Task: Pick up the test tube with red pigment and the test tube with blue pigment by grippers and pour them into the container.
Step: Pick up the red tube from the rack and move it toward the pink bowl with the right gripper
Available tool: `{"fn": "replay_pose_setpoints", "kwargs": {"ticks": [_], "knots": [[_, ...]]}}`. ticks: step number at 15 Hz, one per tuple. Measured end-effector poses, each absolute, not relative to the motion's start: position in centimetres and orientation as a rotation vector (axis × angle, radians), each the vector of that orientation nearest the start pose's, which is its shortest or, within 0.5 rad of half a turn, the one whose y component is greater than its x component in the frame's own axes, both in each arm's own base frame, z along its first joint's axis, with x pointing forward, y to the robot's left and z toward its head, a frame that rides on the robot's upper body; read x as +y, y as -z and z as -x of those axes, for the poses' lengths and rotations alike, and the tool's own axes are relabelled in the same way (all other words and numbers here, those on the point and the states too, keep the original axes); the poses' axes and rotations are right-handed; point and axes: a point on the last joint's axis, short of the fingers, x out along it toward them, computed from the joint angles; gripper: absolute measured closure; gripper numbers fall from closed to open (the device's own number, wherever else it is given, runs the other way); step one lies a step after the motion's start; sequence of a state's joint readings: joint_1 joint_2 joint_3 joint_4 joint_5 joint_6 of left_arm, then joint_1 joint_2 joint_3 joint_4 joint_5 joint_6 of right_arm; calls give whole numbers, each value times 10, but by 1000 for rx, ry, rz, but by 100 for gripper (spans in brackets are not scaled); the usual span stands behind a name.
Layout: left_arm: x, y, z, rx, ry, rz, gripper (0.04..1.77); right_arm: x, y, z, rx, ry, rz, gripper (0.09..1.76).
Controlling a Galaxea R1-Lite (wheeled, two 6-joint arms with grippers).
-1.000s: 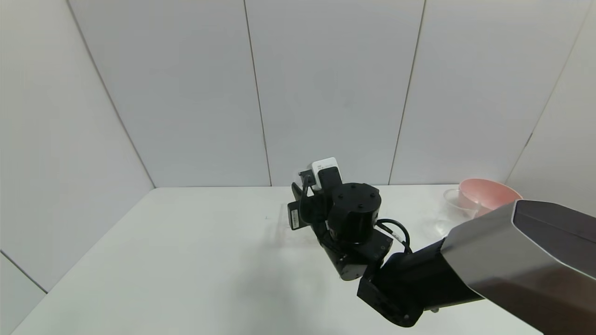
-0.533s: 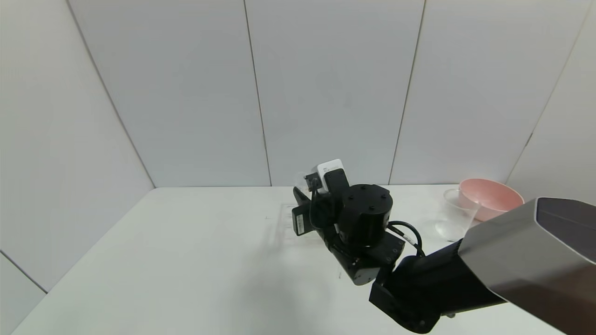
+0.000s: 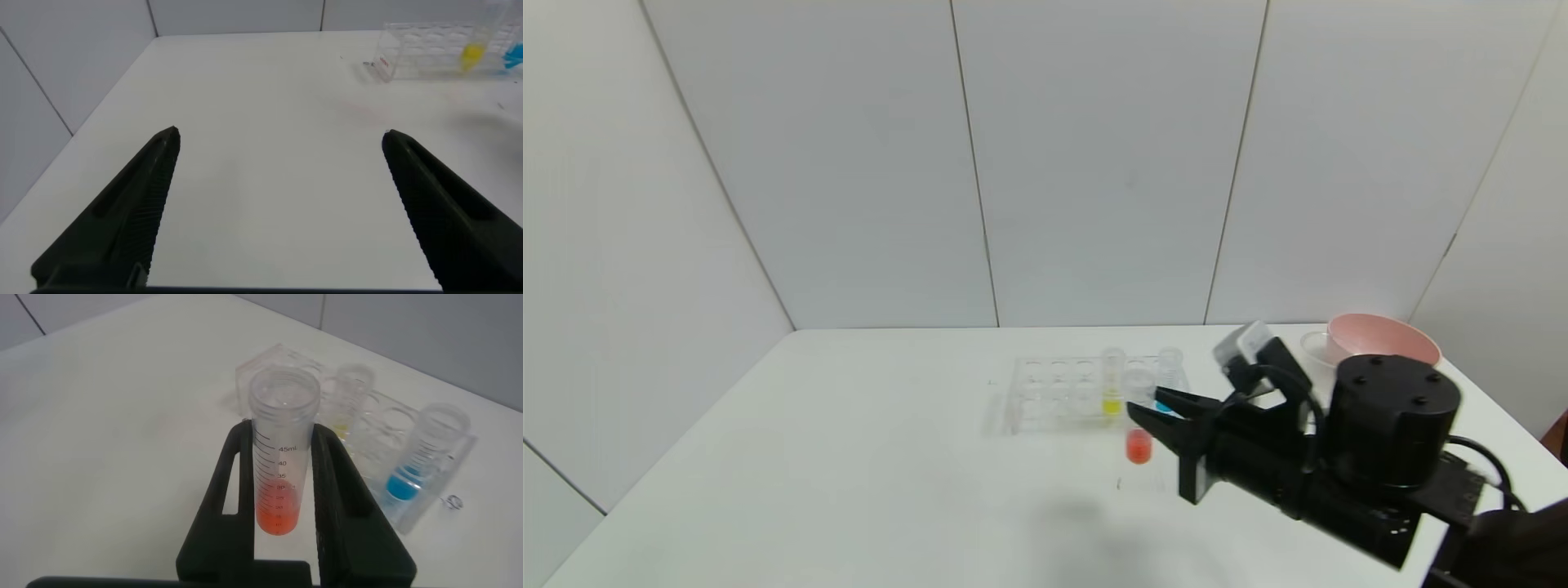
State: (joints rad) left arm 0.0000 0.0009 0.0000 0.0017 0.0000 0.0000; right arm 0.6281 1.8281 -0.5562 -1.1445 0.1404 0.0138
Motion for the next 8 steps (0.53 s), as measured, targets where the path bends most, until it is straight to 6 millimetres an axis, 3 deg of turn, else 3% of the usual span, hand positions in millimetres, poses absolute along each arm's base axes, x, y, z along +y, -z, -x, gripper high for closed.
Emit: {"fn": "replay_pose_setpoints", "kwargs": {"ticks": [8], "knots": [[0, -75, 23, 3, 0, 0, 5, 13, -153, -243, 82, -663, -40, 137]]}}
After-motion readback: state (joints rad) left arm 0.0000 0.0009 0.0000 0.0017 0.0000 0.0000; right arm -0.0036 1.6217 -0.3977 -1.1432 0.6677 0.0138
